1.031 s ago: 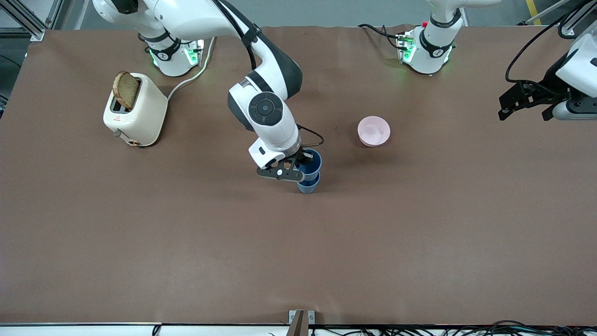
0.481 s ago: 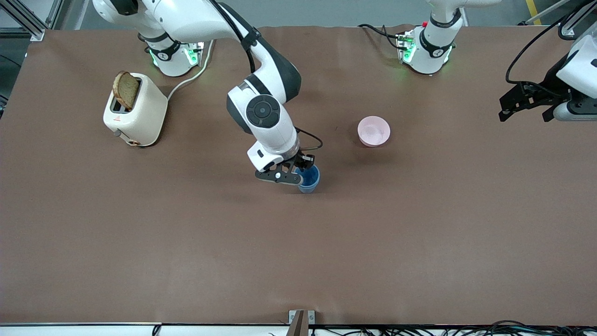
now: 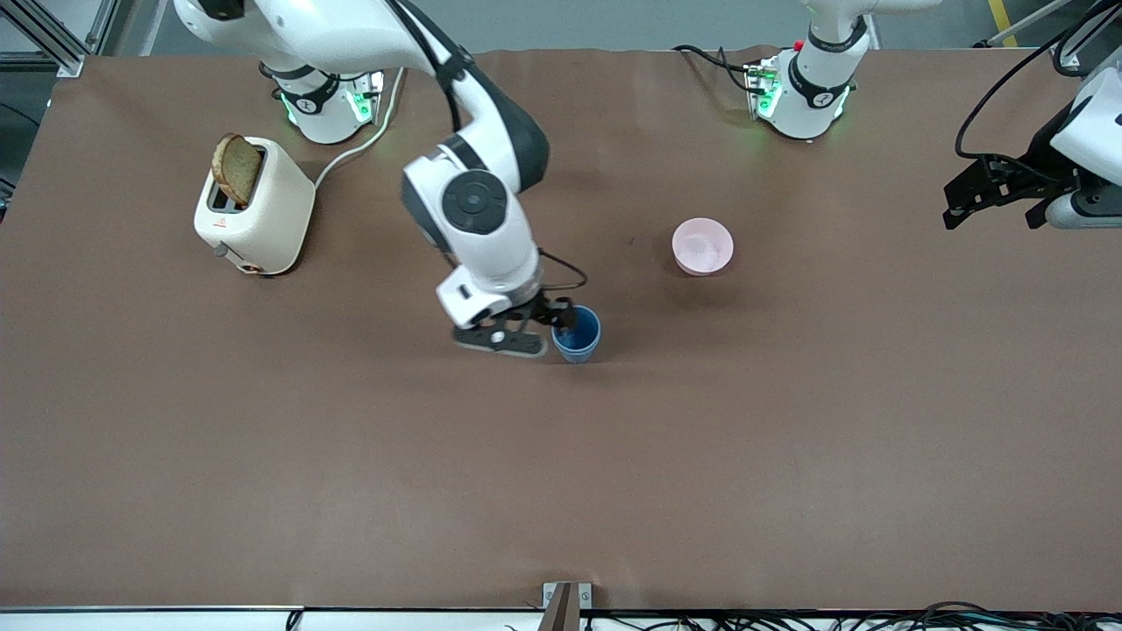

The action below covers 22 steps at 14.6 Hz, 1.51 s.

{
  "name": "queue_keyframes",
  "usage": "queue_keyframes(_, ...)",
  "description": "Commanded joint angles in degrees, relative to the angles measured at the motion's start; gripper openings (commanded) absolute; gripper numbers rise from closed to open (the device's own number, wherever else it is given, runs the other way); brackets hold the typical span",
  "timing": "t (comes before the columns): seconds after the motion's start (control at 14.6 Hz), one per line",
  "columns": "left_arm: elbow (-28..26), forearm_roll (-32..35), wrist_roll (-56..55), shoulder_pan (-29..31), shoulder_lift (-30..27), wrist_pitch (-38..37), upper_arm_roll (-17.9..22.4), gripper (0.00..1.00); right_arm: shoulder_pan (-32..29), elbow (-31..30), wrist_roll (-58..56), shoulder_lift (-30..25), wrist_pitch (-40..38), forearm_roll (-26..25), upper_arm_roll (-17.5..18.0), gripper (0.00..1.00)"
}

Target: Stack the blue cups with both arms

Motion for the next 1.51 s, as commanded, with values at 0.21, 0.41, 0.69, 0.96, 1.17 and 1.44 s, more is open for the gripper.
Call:
queue_keyframes(0.21,-0.4,0.9,0.6,0.2,-0.7,0.1,0.1,1.00,-12.7,-2.6,-10.5,-19.1,-23.3,-3.6,-4.1,1.00)
queue_keyframes(0.41,0.9,0.9,1.1,0.3,0.1,0.1,0.2,1.00,-21.0,-2.7,-20.6,-24.1,-29.2,-3.3,-4.1,1.00)
queue_keyframes(0.69,1.8,1.0,1.1,0.3,0.5,0.1,0.2,1.00,-33.4,-3.2,-33.7,-26.8,-32.6,-3.1,-1.6,1.00)
queue_keyframes(0.96,2.5,1.0,0.9,0.2,0.7,0.1,0.2,1.00,-42.1,-10.8,-34.2,-32.4,-28.5,-3.6,8.4,1.00)
queue_keyframes(1.17,2.5,1.0,0.7,0.2,0.7,0.1,0.2,1.00,-41.9,-9.9,-36.8,-32.2,-28.8,-3.7,7.8,1.00)
queue_keyframes(1.44,2.5,0.9,0.7,0.2,0.7,0.1,0.2,1.00,-41.9,-9.5,-38.1,-32.2,-29.9,-3.8,8.0,1.00)
